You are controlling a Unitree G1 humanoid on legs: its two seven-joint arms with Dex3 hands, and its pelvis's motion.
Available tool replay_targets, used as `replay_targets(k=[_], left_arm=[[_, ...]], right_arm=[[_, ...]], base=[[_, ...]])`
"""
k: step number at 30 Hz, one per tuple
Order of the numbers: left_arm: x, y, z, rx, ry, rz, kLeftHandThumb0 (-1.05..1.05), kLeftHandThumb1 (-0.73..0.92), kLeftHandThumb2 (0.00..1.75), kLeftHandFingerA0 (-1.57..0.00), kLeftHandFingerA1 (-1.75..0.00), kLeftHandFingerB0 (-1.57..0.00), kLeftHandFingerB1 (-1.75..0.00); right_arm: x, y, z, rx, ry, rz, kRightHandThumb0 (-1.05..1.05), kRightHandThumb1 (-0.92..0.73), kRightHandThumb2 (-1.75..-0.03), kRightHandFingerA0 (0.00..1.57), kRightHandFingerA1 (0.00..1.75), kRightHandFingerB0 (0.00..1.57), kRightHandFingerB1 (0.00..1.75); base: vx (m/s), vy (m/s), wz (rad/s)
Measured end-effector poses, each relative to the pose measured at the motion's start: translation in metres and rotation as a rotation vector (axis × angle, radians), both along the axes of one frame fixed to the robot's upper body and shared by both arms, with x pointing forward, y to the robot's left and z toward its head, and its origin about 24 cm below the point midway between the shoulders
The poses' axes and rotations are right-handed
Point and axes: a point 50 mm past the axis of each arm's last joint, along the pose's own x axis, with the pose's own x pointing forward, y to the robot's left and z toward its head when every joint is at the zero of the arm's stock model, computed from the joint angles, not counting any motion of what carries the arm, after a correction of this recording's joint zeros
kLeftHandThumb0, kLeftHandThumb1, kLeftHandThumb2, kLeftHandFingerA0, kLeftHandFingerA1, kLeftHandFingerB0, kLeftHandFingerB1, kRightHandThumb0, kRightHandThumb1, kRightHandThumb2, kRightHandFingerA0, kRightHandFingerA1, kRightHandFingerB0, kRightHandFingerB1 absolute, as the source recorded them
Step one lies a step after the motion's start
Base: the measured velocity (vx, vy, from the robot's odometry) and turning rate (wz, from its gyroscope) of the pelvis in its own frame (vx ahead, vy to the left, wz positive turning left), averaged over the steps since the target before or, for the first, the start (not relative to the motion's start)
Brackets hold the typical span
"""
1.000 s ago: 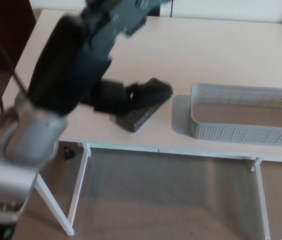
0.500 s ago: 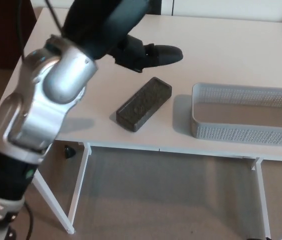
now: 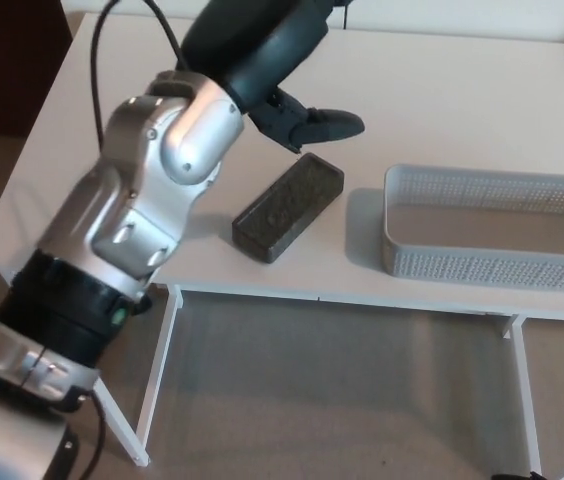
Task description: The robot walks towards a desk on which an eraser is kept on the left hand side and a container is kept on the right hand side. The robot picks up the eraser using its left hand and places it in the container.
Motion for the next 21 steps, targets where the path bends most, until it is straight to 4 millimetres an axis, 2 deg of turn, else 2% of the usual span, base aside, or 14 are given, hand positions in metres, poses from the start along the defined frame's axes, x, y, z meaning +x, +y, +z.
replay_targets(k=[1,3,6,13,18,21], left_arm=[[0.001,0.000,-0.003,0.002,0.015,0.010,-0.53,0.34,0.71,0.00,-0.13,-0.02,-0.13],[0.004,-0.002,-0.009,0.003,0.048,0.031,-0.52,0.33,0.73,-0.01,-0.26,-0.03,-0.21],[0.007,-0.003,-0.022,0.015,0.108,0.069,-0.53,0.34,0.74,-0.02,-0.31,-0.04,-0.21],[0.012,-0.003,-0.048,0.064,0.210,0.168,-0.62,0.38,0.75,-0.01,-0.15,-0.08,-0.19],[0.014,-0.001,-0.065,0.113,0.265,0.243,-0.63,0.39,0.75,-0.01,-0.12,-0.07,-0.18],[0.015,0.002,-0.074,0.141,0.292,0.294,-0.60,0.37,0.77,-0.02,-0.25,-0.06,-0.23]], right_arm=[[0.000,0.000,0.000,0.000,0.000,0.001,-0.57,-0.81,-0.70,0.15,0.79,0.06,0.46],[0.000,0.000,0.000,0.000,0.002,0.002,-0.56,-0.80,-0.71,0.14,0.76,0.06,0.47],[0.000,0.001,-0.001,0.001,0.004,0.004,-0.57,-0.81,-0.71,0.13,0.75,0.06,0.46],[0.001,0.006,0.000,0.004,0.009,0.029,-0.57,-0.80,-0.72,0.13,0.72,0.06,0.46],[0.002,0.009,0.001,-0.001,0.017,0.047,-0.55,-0.80,-0.72,0.14,0.73,0.06,0.46],[0.003,0.010,0.002,-0.007,0.020,0.052,-0.56,-0.80,-0.71,0.15,0.74,0.07,0.46]], base=[[0.00,0.000,0.00],[0.00,0.000,0.00],[0.00,0.000,0.00],[0.00,0.000,0.00],[0.00,0.000,0.00],[0.00,0.000,0.00]])
